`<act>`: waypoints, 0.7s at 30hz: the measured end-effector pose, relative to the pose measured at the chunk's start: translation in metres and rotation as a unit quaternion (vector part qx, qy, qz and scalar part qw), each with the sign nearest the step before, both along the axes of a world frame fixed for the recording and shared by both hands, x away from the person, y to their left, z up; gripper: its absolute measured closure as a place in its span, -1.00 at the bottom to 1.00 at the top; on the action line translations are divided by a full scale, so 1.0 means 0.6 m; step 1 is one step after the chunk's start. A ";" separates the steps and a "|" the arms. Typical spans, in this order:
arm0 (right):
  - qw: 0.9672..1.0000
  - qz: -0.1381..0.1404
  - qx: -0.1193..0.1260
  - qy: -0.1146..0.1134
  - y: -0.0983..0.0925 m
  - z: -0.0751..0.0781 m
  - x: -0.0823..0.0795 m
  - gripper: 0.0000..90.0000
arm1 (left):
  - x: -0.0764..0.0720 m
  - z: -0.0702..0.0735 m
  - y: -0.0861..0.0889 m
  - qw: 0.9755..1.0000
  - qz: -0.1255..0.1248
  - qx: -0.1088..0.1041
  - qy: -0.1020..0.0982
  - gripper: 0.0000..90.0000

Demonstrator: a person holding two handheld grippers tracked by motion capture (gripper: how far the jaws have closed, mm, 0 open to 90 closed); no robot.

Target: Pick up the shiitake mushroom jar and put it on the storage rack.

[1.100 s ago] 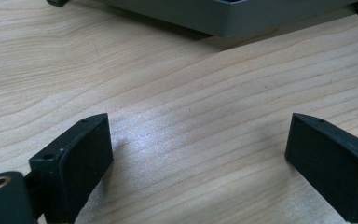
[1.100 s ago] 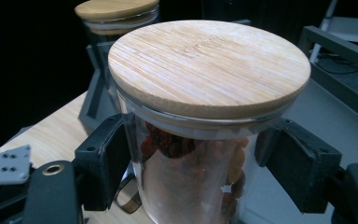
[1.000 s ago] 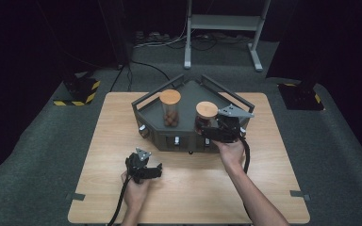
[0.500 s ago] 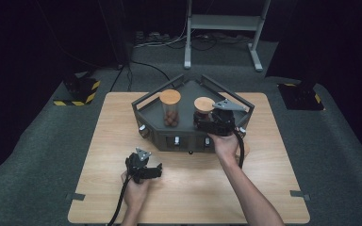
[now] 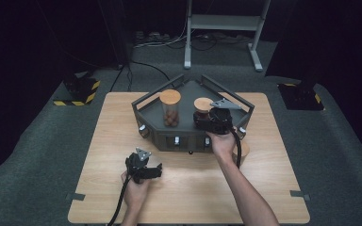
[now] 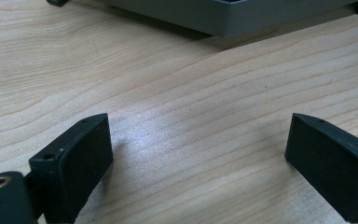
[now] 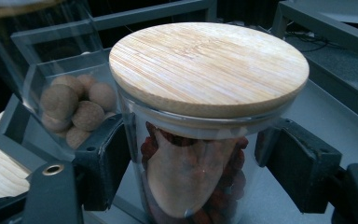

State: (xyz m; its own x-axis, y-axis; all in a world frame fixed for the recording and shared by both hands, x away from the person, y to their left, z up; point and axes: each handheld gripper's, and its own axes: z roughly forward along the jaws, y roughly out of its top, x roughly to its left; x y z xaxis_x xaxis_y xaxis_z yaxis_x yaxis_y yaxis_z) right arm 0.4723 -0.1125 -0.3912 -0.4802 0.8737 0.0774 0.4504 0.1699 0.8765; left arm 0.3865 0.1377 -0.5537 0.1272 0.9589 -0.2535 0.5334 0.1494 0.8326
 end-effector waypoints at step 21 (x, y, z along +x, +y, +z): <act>1.000 0.009 -0.016 -0.006 0.020 -0.017 0.009 -0.44 | 0.000 0.000 0.000 1.000 0.000 0.000 0.000 -0.84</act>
